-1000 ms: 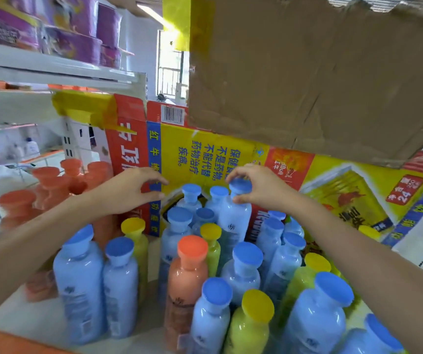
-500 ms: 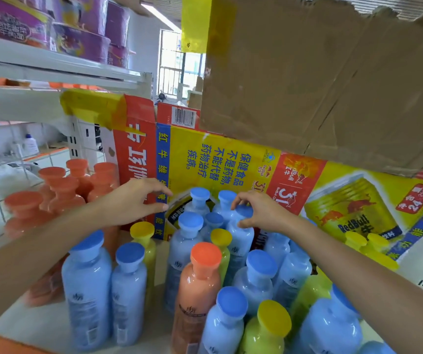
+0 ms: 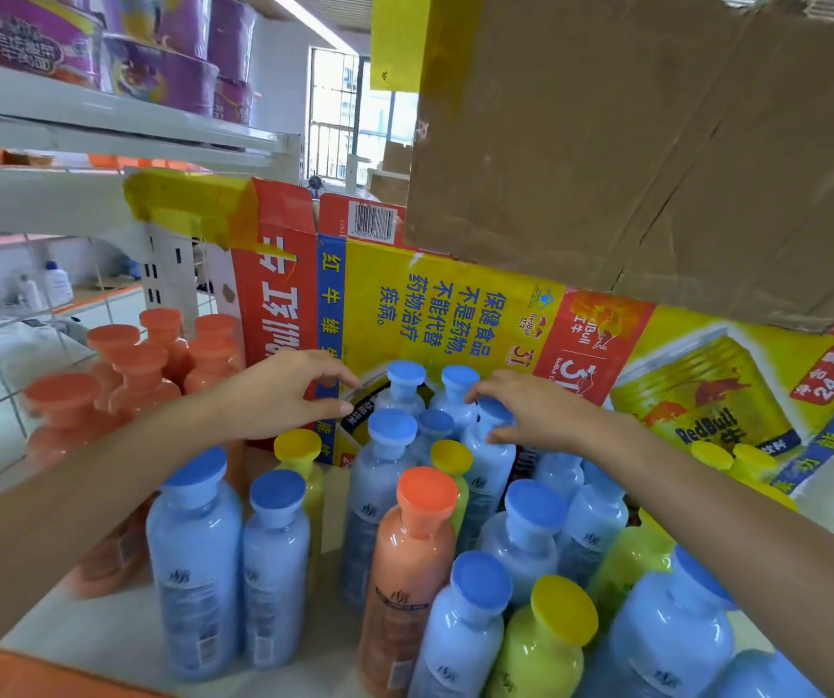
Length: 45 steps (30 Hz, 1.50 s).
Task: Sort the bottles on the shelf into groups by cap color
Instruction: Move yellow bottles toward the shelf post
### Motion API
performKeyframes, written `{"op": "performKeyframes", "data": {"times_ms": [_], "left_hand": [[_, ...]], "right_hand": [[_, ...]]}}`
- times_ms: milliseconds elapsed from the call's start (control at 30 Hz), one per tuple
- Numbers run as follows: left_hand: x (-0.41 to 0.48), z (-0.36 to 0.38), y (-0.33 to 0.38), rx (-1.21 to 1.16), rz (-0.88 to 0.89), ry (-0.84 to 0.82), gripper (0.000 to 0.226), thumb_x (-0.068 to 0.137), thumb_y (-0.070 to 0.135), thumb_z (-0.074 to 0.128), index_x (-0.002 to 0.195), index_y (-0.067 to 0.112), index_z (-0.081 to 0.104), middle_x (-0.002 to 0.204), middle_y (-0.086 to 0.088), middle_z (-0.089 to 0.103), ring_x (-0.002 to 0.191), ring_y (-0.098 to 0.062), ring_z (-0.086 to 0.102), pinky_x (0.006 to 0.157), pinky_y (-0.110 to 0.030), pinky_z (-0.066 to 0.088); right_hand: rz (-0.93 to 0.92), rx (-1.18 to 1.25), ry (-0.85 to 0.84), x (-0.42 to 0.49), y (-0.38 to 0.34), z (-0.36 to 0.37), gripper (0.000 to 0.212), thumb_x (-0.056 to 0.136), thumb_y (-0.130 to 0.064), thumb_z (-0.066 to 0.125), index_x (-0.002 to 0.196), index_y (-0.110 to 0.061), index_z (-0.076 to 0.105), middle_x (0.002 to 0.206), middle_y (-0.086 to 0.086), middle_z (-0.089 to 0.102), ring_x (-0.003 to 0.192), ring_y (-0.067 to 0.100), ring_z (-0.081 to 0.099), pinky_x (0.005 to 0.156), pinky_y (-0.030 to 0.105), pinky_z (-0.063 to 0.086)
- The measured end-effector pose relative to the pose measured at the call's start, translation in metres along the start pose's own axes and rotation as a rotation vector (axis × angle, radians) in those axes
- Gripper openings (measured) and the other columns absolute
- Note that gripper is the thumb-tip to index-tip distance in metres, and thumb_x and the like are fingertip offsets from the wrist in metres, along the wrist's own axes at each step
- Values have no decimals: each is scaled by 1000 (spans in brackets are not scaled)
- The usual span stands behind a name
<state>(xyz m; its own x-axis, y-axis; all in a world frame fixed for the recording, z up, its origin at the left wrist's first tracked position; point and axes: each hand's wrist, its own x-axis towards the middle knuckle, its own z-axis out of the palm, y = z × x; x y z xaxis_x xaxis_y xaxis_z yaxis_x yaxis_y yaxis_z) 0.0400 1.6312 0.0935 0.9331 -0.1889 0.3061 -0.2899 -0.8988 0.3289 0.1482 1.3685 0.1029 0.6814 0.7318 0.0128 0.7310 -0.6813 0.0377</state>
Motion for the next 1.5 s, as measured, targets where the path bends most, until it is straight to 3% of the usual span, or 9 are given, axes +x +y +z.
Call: {"op": "performKeyframes", "data": {"times_ms": [200,333,567,733,1033,1167,1333,1400,1500], "left_hand": [[-6,-7,-1,-62,-24,-95,32,83,26,65,115,19,60,103,13,57,99,-4,56,79,-3,40],[-8,-8,-7,-45,-65,-214,35,80,29,69,112,18,63,106,4,64,94,-7,62,78,-12,45],[-12,-6,-9,-30,-53,-283,37,71,30,77,105,17,66,93,10,64,76,23,51,68,-3,42],[-14,-6,-8,68,-30,-315,42,73,27,76,111,18,62,100,9,60,72,12,49,67,1,37],[-17,-7,-6,56,-12,-276,41,75,25,75,114,17,63,96,12,57,74,12,49,67,2,36],[-14,-13,-6,35,-13,-216,40,74,21,75,113,17,64,101,6,66,89,-8,60,76,-13,43],[-10,-35,0,-9,16,-129,39,75,20,75,112,17,64,95,14,63,87,12,54,77,-9,42],[-7,-44,3,-29,11,-82,38,76,18,73,113,18,64,100,12,63,83,9,57,77,-8,42],[0,-58,10,-57,24,3,38,77,15,72,114,15,63,106,8,63,95,-5,59,86,-15,46]], "right_hand": [[-111,158,185,-15,-25,-17,34,84,-25,66,116,-21,58,116,-2,58,102,13,53,89,30,42],[-136,259,8,-23,-44,-18,33,83,-23,67,115,-23,60,112,-5,59,91,6,54,84,27,48],[-106,230,-82,-18,-48,-5,36,80,-24,70,116,-26,62,108,-10,55,97,6,52,87,32,48],[-95,161,-116,-12,-49,1,42,78,-22,72,118,-26,60,118,0,59,101,15,54,84,30,46],[-71,194,-73,-16,-51,-3,34,75,-16,70,107,-26,63,113,1,62,90,7,50,81,31,47],[-31,249,11,-23,-53,-19,33,75,-14,68,106,-26,64,111,2,61,91,11,53,82,36,48],[-37,270,138,-27,-53,-40,37,75,-10,65,108,-27,66,88,-7,58,76,8,52,70,30,43],[-35,272,204,-28,-52,-46,35,76,-9,63,106,-26,67,91,3,61,81,22,54,75,39,46],[-37,277,307,-27,-49,-56,34,78,-8,60,107,-24,67,90,-3,56,80,14,50,77,35,43]]}}
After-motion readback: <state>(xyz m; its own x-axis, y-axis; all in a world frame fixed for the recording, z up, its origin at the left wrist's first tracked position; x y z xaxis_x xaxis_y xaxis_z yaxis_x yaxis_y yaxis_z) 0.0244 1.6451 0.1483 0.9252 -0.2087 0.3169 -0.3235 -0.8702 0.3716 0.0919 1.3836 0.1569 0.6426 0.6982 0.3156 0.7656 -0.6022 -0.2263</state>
